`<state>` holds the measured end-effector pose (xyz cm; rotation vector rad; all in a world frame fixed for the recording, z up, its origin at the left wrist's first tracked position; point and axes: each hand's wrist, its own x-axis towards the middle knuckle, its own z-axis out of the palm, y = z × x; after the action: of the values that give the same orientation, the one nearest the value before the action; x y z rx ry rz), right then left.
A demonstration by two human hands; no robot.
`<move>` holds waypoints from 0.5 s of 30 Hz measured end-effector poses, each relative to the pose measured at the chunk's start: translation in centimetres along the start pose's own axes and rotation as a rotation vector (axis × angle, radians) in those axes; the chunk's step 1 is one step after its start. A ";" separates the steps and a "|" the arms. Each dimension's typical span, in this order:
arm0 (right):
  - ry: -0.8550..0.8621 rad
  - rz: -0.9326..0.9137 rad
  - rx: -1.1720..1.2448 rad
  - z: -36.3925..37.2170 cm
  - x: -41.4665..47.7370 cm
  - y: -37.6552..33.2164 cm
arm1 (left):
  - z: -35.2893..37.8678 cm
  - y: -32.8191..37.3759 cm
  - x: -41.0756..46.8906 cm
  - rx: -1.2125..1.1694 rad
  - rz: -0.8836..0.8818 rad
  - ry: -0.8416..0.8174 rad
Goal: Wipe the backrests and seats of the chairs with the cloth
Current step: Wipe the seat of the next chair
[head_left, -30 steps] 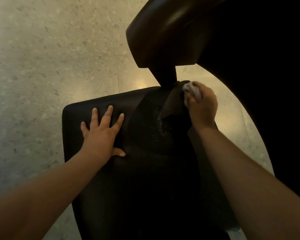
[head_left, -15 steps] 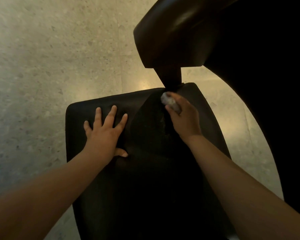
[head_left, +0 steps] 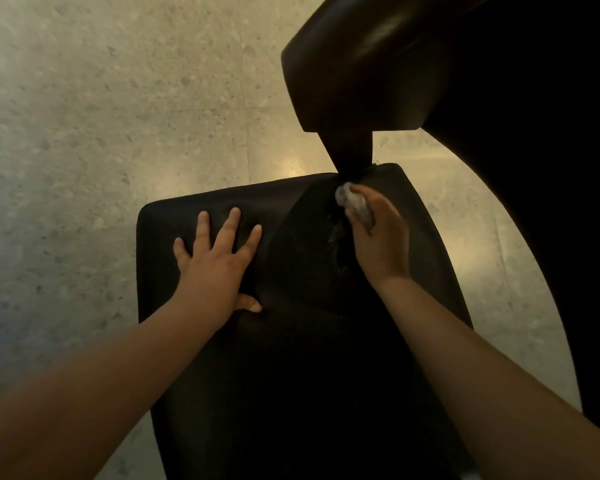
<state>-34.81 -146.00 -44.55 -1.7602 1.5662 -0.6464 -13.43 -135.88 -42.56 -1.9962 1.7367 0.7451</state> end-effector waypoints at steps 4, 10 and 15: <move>-0.185 -0.081 -0.007 -0.6 -1.0 -0.9 | 0.0 0.2 0.0 0.003 -0.009 -0.003; 0.101 0.023 -0.080 0.8 3.3 -1.7 | -0.2 0.3 0.1 -0.006 -0.013 -0.018; -0.022 -0.004 -0.066 1.7 0.3 -1.9 | -0.2 0.2 -0.1 -0.015 -0.002 -0.022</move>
<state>-32.25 -145.90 -44.26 -1.8127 1.5857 -0.5811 -13.61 -136.00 -42.33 -1.9918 1.7217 0.7793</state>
